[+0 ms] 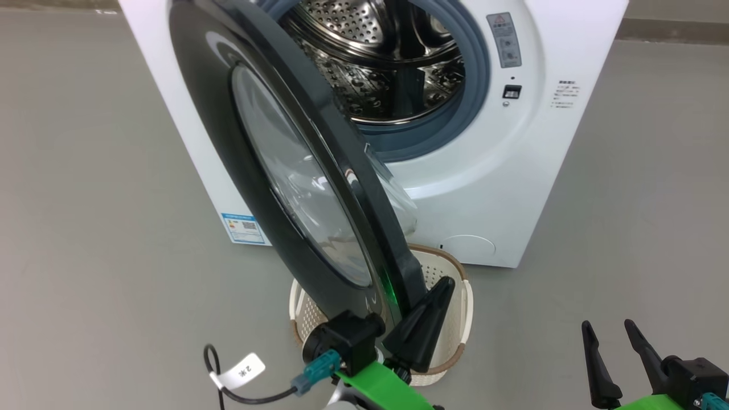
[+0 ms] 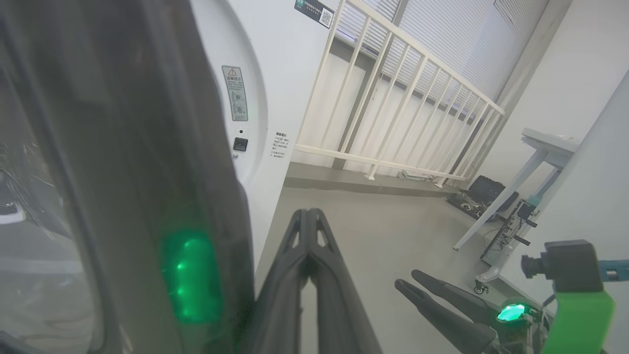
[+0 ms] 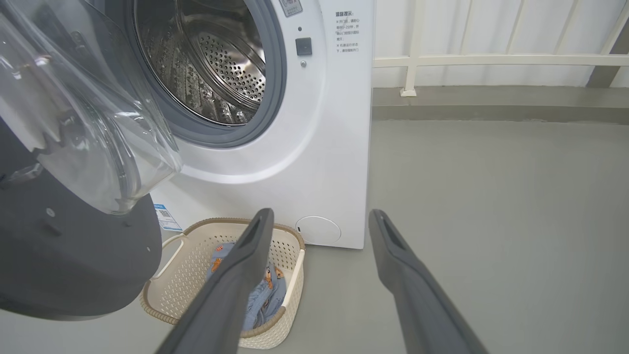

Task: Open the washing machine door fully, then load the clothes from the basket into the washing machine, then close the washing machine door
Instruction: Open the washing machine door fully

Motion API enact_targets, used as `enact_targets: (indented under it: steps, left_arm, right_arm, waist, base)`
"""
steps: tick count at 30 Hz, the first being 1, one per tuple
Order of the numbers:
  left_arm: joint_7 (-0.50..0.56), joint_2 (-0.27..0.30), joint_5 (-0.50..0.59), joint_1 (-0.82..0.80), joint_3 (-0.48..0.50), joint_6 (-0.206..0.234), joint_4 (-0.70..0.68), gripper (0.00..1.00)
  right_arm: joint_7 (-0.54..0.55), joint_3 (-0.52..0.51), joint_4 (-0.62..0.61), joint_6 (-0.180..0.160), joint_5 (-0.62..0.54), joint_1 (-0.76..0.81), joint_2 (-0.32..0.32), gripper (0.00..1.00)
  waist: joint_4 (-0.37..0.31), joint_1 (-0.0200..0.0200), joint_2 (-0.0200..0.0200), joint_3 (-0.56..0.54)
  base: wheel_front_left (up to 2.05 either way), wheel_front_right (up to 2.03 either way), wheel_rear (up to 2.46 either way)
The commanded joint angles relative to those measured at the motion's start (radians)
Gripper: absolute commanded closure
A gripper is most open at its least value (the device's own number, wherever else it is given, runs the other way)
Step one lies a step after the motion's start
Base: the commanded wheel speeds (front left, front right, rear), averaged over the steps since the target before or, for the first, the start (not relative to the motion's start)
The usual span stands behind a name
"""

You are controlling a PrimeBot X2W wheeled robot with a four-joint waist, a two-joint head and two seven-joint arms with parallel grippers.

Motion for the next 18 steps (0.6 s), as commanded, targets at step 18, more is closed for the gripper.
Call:
enact_targets:
  steps: [18]
  left_arm:
    - [-0.010,0.081,0.094,0.062,0.113,0.029,-0.061,1.00]
  right_arm:
    - [-0.007,0.027,-0.007,0.004,0.011,-0.021,-0.014,0.00]
  waist:
    - [0.041,0.0001,0.0000,-0.010]
  base:
    - [0.00,0.00,0.00]
